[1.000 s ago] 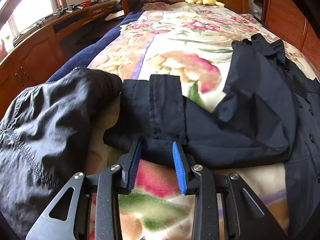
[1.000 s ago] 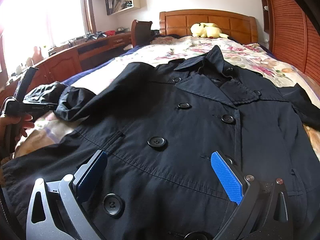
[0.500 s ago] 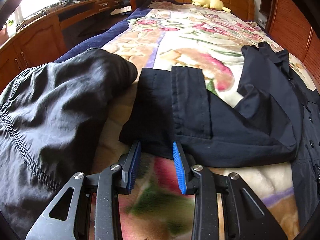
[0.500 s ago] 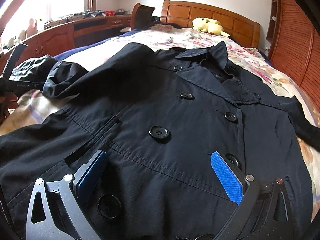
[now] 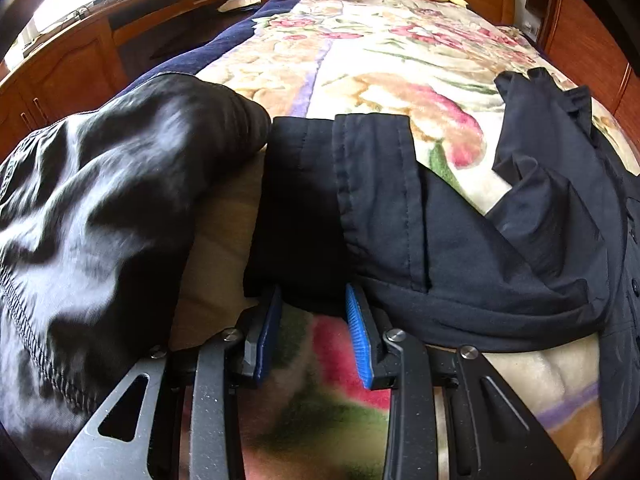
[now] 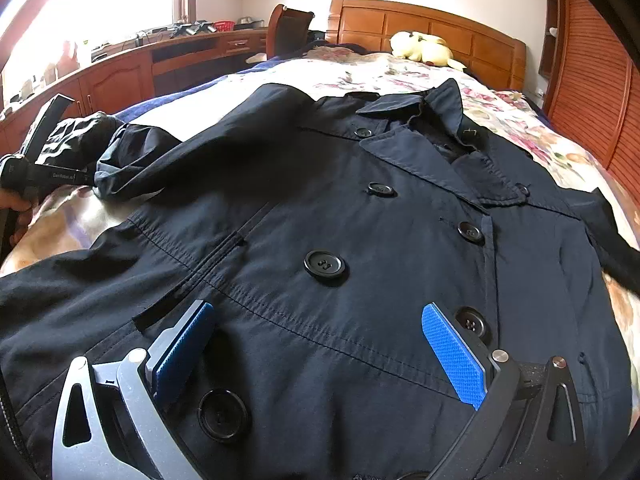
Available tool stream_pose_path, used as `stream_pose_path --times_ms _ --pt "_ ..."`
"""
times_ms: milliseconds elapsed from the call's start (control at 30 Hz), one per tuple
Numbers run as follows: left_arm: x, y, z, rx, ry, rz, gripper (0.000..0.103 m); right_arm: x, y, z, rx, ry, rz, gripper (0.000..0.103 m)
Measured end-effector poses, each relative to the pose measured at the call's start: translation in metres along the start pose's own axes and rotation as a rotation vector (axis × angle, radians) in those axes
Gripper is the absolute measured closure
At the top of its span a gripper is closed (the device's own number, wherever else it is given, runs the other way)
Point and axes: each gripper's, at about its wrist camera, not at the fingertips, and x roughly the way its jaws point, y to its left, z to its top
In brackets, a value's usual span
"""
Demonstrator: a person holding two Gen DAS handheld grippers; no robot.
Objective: Fold large clothes
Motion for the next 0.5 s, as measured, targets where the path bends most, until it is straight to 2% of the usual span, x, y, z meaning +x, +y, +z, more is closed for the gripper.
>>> stream_pose_path --times_ms 33,100,267,400,500 --pt "-0.001 0.000 0.000 -0.004 0.001 -0.014 0.078 0.000 0.000 0.000 0.002 0.000 0.001 0.000" --pt "-0.005 -0.001 0.000 -0.011 -0.004 -0.041 0.094 -0.001 -0.002 0.000 0.007 -0.004 0.006 0.000" --pt "-0.027 -0.020 0.004 0.000 -0.047 -0.055 0.099 -0.003 -0.005 -0.001 0.023 -0.017 0.013 0.000" --pt "-0.068 -0.052 0.021 0.046 -0.147 -0.041 0.099 -0.006 -0.007 -0.002 0.032 -0.026 0.019 0.000" --pt "-0.109 -0.089 0.038 0.109 -0.230 -0.068 0.099 -0.011 -0.013 -0.001 0.052 -0.034 0.044 0.000"
